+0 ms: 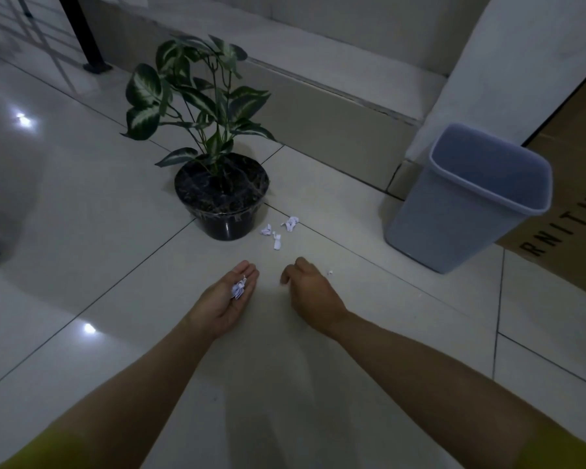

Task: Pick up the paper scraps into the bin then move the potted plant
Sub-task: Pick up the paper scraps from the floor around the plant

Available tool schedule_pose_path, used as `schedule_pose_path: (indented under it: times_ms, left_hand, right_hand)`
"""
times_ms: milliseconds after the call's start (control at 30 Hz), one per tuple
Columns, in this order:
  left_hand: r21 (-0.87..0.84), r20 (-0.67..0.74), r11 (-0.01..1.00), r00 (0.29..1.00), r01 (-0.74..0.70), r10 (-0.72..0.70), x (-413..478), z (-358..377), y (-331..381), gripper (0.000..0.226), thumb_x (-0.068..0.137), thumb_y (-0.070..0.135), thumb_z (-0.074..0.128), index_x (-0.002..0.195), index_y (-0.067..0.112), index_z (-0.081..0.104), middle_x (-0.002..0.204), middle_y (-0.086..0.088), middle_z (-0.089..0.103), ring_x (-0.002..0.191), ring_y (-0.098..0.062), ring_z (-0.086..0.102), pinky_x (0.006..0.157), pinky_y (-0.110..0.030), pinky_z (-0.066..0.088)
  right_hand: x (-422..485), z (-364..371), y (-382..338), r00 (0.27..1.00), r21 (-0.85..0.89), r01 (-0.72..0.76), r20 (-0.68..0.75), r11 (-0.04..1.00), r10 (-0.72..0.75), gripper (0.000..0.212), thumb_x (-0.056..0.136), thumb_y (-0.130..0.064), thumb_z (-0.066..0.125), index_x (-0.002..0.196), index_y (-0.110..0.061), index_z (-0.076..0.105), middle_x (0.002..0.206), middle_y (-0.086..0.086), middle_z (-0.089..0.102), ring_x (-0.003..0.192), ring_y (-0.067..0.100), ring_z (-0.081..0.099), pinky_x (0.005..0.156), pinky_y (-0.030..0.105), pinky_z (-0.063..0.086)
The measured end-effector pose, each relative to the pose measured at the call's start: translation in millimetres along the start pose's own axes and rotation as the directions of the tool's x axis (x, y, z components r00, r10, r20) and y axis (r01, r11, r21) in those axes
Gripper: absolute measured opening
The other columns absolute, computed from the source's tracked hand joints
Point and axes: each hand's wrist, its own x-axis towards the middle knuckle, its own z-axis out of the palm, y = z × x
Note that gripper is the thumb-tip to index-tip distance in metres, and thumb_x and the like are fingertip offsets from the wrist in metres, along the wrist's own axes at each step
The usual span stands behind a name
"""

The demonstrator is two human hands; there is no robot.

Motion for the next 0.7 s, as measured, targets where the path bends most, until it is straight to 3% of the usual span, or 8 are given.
schedule_pose_path:
  times_ms: [67, 167, 300, 400, 533, 700]
  left_hand:
    - [0.002, -0.005, 1.000, 1.000, -0.005, 0.005, 0, 0, 0, 0.041, 0.099, 0.002, 0.030, 0.139, -0.004, 0.034, 0.148, -0.018, 0.036, 0.136, -0.026, 0.037, 0.112, -0.029, 0.028]
    - [0.002, -0.005, 1.000, 1.000, -0.003, 0.003, 0, 1, 1, 0.041, 0.099, 0.002, 0.029, 0.139, -0.004, 0.034, 0.148, -0.018, 0.036, 0.136, -0.026, 0.037, 0.114, -0.029, 0.026]
    - [-0.010, 0.001, 1.000, 1.000, 0.000, 0.000, -1, 1, 1, 0.042, 0.099, 0.001, 0.028, 0.140, -0.005, 0.033, 0.148, -0.019, 0.035, 0.137, -0.027, 0.036, 0.115, -0.030, 0.025]
    - [0.002, 0.001, 1.000, 1.000, -0.003, 0.003, -1, 2, 2, 0.041, 0.099, 0.002, 0.030, 0.139, -0.005, 0.034, 0.148, -0.018, 0.037, 0.136, -0.026, 0.037, 0.114, -0.030, 0.027]
    - [0.018, 0.003, 1.000, 1.000, -0.005, 0.005, 0, 2, 1, 0.041, 0.099, 0.003, 0.030, 0.139, -0.005, 0.035, 0.147, -0.018, 0.038, 0.135, -0.027, 0.038, 0.113, -0.030, 0.028]
    - [0.019, 0.027, 1.000, 1.000, 0.005, -0.005, 0, -3, 2, 0.040, 0.099, 0.003, 0.031, 0.138, -0.005, 0.035, 0.146, -0.018, 0.039, 0.134, -0.027, 0.039, 0.111, -0.031, 0.030]
  right_hand:
    - [1, -5, 4, 0.983, 0.094, -0.146, -0.099, 0.985, 0.155, 0.026, 0.082, 0.008, 0.041, 0.101, 0.000, 0.056, 0.110, 0.021, 0.051, 0.103, 0.032, 0.048, 0.083, 0.038, 0.038]
    - [-3, -7, 18, 0.933, 0.088, -0.281, -0.210, 0.956, 0.294, 0.023, 0.091, -0.016, 0.045, 0.108, -0.005, 0.055, 0.111, 0.016, 0.051, 0.106, 0.030, 0.047, 0.084, 0.035, 0.040]
    - [-11, 0, 29, 0.908, 0.203, -0.374, -0.118, 0.905, 0.402, 0.034, 0.085, -0.047, 0.056, 0.106, -0.021, 0.053, 0.109, 0.009, 0.039, 0.106, 0.024, 0.044, 0.085, 0.035, 0.045]
    - [-10, 6, 29, 0.914, 0.265, -0.378, -0.045, 0.887, 0.403, 0.032, 0.081, -0.042, 0.062, 0.101, -0.019, 0.051, 0.101, 0.004, 0.030, 0.102, 0.023, 0.041, 0.084, 0.034, 0.046]
    - [-3, 7, 28, 0.916, 0.311, -0.351, -0.079, 0.883, 0.393, 0.019, 0.088, -0.025, 0.058, 0.096, -0.009, 0.052, 0.100, 0.007, 0.033, 0.092, 0.024, 0.046, 0.085, 0.033, 0.045]
    - [3, 15, 29, 0.951, 0.117, -0.289, -0.077, 0.950, 0.299, 0.023, 0.091, 0.002, 0.037, 0.112, 0.000, 0.046, 0.115, 0.021, 0.041, 0.104, 0.034, 0.044, 0.087, 0.036, 0.038]
